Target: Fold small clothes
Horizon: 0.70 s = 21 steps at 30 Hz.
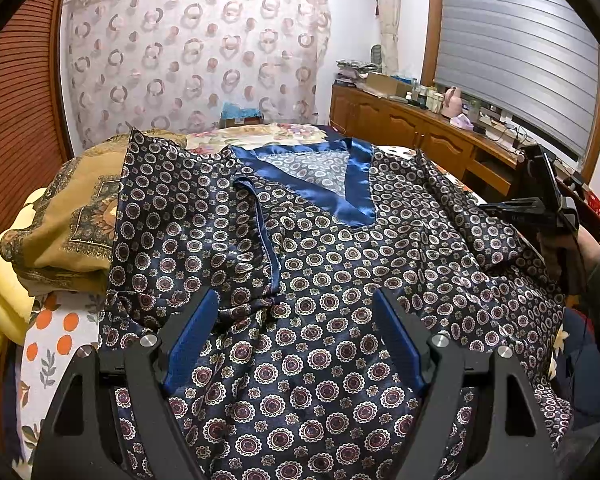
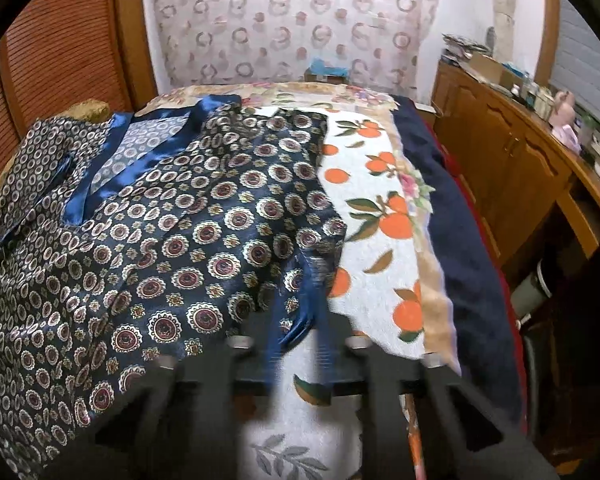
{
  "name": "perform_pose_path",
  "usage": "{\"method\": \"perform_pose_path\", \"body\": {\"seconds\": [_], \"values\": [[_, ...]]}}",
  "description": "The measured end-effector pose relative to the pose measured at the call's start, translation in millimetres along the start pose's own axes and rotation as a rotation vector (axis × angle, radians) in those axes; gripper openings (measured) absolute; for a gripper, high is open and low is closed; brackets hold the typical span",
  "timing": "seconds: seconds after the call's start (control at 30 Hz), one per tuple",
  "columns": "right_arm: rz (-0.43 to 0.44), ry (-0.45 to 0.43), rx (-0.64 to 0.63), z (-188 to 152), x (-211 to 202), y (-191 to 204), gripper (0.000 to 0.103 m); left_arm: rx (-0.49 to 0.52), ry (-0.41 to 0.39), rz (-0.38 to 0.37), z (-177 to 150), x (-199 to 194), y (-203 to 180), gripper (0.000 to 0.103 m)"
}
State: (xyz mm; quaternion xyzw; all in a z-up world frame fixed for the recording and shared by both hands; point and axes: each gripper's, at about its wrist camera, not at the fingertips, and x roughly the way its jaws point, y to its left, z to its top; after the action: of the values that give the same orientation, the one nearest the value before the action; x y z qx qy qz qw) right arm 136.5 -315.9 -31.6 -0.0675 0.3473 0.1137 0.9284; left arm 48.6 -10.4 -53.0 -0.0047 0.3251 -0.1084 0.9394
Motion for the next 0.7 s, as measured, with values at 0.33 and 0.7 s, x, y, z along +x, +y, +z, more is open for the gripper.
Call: {"method": "perform_pose_path", "body": {"seconds": [0.33,0.7], "values": [[0.126,-0.12,-0.074,39.5,-27.3,40.4,0.004,-0.008,-0.007,0.003,-1.8,-2.4,3.9,0.08],[0.208,-0.18,-0.219,76.6,-29.2,112.9,0.004,-0.028,-0.015,0.007,-3.5,-5.7,11.5,0.08]]}}
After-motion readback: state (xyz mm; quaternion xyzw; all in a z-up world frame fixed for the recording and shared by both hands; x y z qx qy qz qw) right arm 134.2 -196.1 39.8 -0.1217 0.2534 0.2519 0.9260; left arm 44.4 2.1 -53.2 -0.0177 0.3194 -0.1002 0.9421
